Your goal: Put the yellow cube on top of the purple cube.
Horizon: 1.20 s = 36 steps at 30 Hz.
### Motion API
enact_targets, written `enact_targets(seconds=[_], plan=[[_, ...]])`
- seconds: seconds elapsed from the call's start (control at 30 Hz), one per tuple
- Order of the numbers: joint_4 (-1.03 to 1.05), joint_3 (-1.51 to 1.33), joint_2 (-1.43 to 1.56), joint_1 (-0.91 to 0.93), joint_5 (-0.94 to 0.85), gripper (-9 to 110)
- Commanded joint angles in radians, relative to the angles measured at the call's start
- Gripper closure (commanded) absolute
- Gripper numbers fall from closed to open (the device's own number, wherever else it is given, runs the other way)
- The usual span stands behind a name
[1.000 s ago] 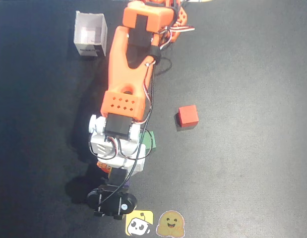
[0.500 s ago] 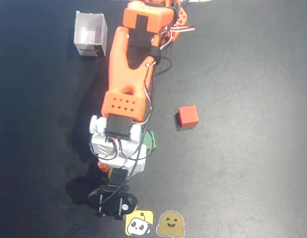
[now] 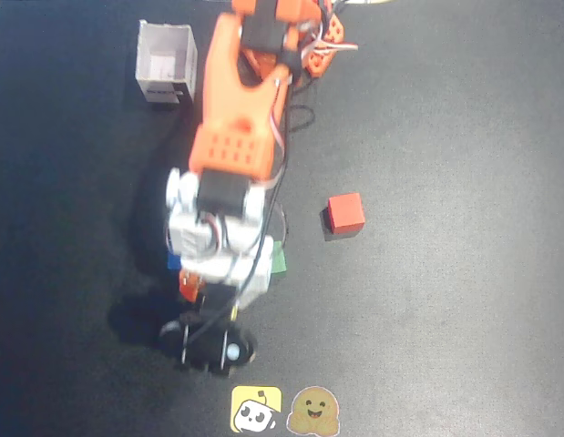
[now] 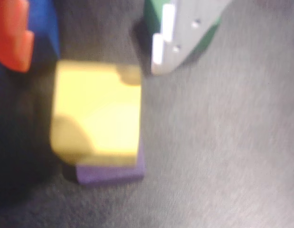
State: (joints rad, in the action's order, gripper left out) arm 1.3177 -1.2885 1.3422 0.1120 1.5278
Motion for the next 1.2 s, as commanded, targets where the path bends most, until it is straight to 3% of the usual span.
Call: enact_targets(seconds=[0.0, 0.23, 0.43, 0.9, 1.17], plan=[[-0.034, -0.08, 0.164, 0.015, -0.048, 82], [-0.155, -0.377, 0.394, 0.023, -0.083, 92], [-0.296, -0.709, 0.657, 0.023, -0.094, 94], [-0.344, -1.066, 0.994, 0.011, -0.097, 95], [-0.379, -1.269, 1.21, -0.018, -0.098, 101]])
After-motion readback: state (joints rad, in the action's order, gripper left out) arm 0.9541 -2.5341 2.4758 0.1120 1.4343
